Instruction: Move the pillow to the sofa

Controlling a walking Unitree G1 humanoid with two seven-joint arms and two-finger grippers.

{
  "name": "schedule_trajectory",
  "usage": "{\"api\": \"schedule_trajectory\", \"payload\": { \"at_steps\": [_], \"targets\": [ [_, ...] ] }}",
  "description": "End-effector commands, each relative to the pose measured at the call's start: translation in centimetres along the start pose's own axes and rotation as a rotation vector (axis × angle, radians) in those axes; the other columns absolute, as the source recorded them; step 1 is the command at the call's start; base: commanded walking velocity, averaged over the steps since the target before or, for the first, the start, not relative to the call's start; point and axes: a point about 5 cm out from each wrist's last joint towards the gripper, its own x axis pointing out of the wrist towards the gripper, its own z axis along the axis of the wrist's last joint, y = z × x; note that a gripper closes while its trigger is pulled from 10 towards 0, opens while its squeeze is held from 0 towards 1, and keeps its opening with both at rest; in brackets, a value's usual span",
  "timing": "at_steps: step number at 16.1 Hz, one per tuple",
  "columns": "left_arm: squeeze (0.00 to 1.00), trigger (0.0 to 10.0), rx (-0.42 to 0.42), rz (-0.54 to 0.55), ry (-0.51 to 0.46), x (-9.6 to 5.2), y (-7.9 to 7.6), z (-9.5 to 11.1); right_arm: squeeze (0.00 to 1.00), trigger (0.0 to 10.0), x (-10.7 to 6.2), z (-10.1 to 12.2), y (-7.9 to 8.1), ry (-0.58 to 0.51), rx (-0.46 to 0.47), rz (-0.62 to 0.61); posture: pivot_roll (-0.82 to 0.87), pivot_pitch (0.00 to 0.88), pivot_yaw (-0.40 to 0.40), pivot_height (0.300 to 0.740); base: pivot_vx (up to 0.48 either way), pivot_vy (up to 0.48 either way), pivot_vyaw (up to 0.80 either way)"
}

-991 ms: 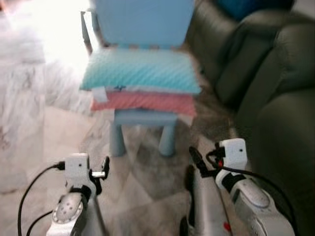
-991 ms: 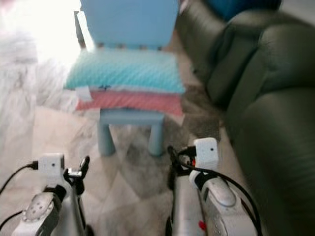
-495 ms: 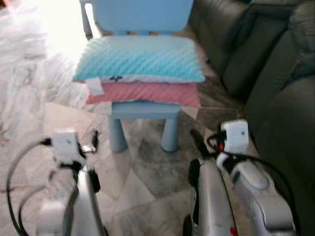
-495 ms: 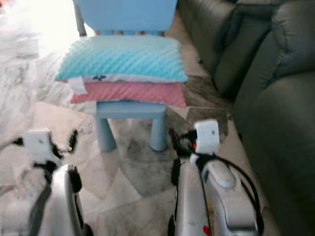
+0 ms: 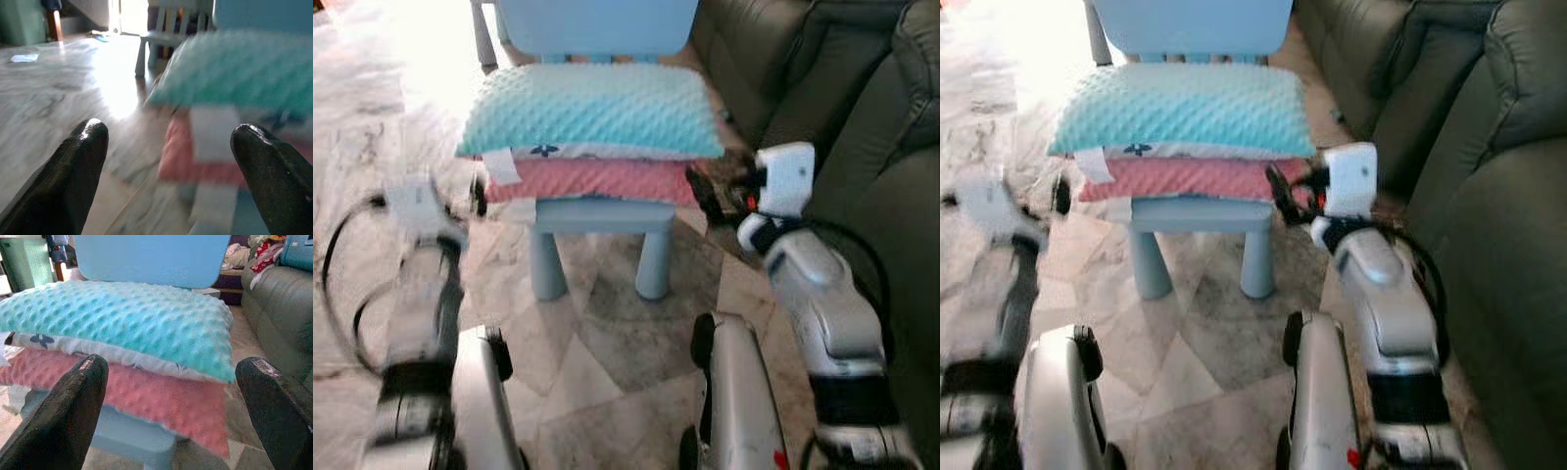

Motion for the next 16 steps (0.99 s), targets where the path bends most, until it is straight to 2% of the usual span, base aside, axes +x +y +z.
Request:
{"api": "schedule_trajectory", "payload": {
  "at_steps": [1, 2, 4, 5, 7, 11, 13, 14, 16],
  "targets": [
    [0.00, 10.0, -0.027, 0.011, -0.019, 1.3, 0.1, 1.1, 0.00, 10.0, 0.7, 0.5, -0.6, -0.021, 0.002, -0.004, -0.12, 0.199, -0.025, 0.346, 0.000, 0.000, 0.00],
    [0.00, 10.0, -0.038, -0.007, -0.035, 2.5, -0.4, 2.2, 0.00, 10.0, 1.4, 1.1, -0.9, -0.033, -0.003, -0.001, -0.12, 0.214, -0.023, 0.346, 0.000, 0.000, 0.00],
    [0.00, 10.0, -0.060, -0.025, -0.052, 3.7, -1.0, 3.5, 0.00, 10.0, 2.3, 1.9, -1.3, -0.047, -0.003, 0.001, -0.13, 0.235, -0.021, 0.346, 0.000, 0.000, 0.00],
    [0.00, 10.0, -0.086, -0.011, -0.073, 4.9, -1.1, 5.3, 0.00, 10.0, 3.6, 3.1, -2.2, -0.069, 0.001, -0.017, -0.14, 0.273, -0.013, 0.346, 0.000, 0.000, 0.00],
    [0.00, 10.0, -0.087, -0.004, -0.113, 5.8, -1.1, 7.3, 0.00, 10.0, 5.1, 4.3, -3.3, -0.082, 0.015, -0.037, -0.14, 0.299, -0.006, 0.346, 0.000, 0.000, 0.00],
    [0.00, 10.0, -0.060, 0.058, -0.132, 6.6, 0.5, 9.6, 0.00, 10.0, 7.2, 5.7, -4.5, -0.068, -0.005, -0.052, -0.12, 0.352, -0.004, 0.346, 0.000, 0.000, 0.00],
    [0.00, 10.0, -0.075, 0.077, -0.101, 6.7, 1.2, 9.6, 0.00, 10.0, 7.7, 5.8, -4.7, -0.056, 0.002, -0.050, -0.12, 0.369, -0.006, 0.346, 0.000, 0.000, 0.00],
    [0.00, 10.0, -0.057, 0.068, -0.091, 6.8, 1.4, 9.8, 0.00, 10.0, 8.1, 5.9, -4.9, -0.057, 0.005, -0.040, -0.12, 0.377, -0.006, 0.346, 0.000, 0.000, 0.00],
    [0.00, 10.0, -0.077, 0.061, -0.118, 6.9, 1.5, 10.6, 0.00, 10.0, 8.4, 6.9, -5.2, -0.100, 0.042, -0.032, -0.11, 0.386, -0.008, 0.346, 0.000, 0.000, 0.00]
  ]
}}
